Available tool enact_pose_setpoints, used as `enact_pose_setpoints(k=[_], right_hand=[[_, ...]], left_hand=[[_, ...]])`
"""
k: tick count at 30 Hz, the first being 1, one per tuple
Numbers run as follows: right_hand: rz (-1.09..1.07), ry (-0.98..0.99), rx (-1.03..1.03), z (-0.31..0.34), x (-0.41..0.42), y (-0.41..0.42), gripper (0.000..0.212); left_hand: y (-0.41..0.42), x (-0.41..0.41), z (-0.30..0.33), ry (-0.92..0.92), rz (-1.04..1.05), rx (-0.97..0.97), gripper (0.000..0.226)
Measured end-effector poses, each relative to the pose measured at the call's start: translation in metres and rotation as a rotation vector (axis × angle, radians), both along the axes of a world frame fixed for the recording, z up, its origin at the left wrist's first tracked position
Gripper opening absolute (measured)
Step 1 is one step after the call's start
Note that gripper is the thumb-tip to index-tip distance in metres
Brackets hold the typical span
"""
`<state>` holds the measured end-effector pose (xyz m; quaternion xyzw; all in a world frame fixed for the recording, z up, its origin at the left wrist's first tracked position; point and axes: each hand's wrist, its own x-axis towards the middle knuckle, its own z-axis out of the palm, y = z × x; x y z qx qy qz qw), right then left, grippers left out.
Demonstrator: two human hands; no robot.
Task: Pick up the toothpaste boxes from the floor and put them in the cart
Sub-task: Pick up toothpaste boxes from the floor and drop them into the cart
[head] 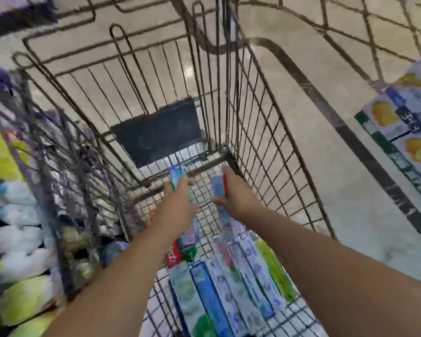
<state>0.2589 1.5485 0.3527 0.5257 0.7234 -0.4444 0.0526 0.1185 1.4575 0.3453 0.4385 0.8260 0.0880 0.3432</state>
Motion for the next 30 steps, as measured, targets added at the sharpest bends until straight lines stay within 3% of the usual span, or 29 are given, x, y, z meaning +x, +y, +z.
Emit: enact_pose_setpoints(k=[7, 11, 15, 20, 27, 30], right_hand=[[0.010, 0.066, -0.018, -0.092, -0.037, 0.024, 0.084], [0.092, 0.010, -0.033, -0.123, -0.047, 0.019, 0.077], [0.197, -0.153, -0.053, -0.146, -0.042, 0.007, 0.048], [0.196, -0.253, -0.086, -0.149, -0.036, -0.006, 0.034], [0.252, -0.266, -0.054, -0.145, -0.031, -0.020, 0.025], [0.296, -0.245, -0.071, -0.141, -0.027, -0.025, 0.024]], left_hand=[[0.015, 0.003, -0.097, -0.008, 0.110, -0.087, 0.050], [0.012, 0.008, -0.124, -0.023, 0.025, -0.219, 0.060], [0.005, 0.010, -0.140, -0.076, -0.028, -0.331, 0.079], [-0.007, 0.012, -0.132, -0.101, -0.018, -0.289, 0.100], [-0.019, 0.020, -0.120, -0.113, -0.036, -0.308, 0.088], [-0.021, 0.019, -0.115, -0.046, 0.026, -0.255, 0.059]])
